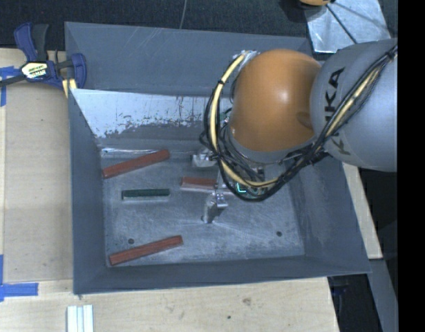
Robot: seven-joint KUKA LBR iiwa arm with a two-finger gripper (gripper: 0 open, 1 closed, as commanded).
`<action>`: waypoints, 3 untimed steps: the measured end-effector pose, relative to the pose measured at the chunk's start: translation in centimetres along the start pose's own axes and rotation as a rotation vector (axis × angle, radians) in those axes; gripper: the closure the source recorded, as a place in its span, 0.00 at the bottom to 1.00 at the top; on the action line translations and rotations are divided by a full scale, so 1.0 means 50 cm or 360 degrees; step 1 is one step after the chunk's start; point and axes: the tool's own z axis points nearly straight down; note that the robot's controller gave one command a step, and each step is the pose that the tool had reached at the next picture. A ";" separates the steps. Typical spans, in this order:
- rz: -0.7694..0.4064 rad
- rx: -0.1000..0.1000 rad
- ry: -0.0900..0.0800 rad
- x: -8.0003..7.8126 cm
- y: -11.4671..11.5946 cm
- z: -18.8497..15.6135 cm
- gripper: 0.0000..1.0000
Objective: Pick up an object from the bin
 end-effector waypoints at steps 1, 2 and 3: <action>0.0004 -0.0002 -0.0013 -0.003 -0.001 -0.008 0.00; 0.0070 -0.0003 -0.0022 -0.071 -0.056 0.131 0.00; 0.0304 -0.0001 -0.0005 -0.094 -0.068 0.168 0.00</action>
Offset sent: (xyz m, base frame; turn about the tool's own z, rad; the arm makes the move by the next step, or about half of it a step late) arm 0.0675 -0.0586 -0.1471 0.0891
